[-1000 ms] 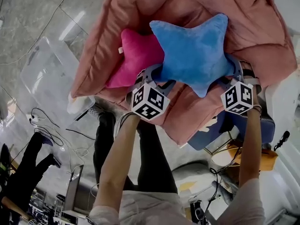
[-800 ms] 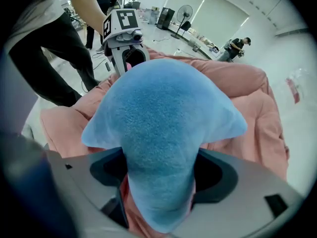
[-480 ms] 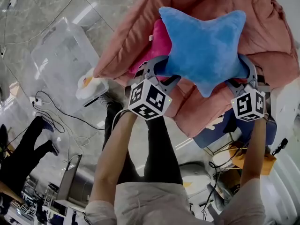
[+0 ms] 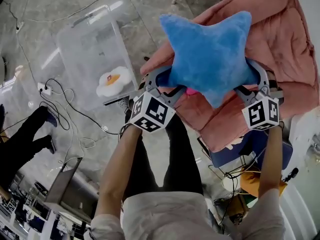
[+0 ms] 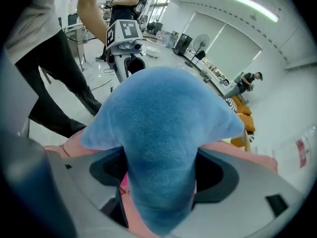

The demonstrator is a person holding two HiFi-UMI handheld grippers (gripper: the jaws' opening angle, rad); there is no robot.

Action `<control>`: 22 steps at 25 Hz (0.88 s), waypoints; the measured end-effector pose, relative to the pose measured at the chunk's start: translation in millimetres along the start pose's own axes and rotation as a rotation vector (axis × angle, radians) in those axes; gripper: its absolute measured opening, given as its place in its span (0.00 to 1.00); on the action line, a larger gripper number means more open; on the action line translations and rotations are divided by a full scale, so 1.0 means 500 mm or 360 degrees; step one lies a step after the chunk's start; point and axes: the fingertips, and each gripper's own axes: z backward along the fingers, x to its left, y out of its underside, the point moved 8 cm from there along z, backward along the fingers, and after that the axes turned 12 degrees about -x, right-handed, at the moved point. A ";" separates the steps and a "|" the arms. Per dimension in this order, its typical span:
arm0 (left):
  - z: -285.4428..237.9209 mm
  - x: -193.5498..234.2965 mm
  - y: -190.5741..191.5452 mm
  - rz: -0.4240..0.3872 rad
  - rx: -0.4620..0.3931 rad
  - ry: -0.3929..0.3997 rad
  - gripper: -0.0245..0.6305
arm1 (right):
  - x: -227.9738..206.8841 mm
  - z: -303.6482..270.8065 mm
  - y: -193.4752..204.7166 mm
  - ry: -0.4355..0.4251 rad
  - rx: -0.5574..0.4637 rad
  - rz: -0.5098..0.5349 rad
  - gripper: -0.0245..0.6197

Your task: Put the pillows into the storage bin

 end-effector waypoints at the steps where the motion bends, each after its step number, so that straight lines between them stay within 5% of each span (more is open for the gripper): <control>1: 0.024 0.012 0.005 0.0021 -0.0014 -0.0025 0.45 | -0.007 -0.011 -0.027 -0.0014 -0.0004 0.0019 0.65; 11: 0.300 0.110 0.117 0.0246 -0.0170 -0.0222 0.45 | 0.024 -0.156 -0.279 -0.0241 -0.0197 -0.0023 0.65; 22: 0.678 0.222 0.389 0.0660 -0.0236 -0.0487 0.45 | 0.176 -0.419 -0.611 -0.0713 -0.0312 -0.0221 0.57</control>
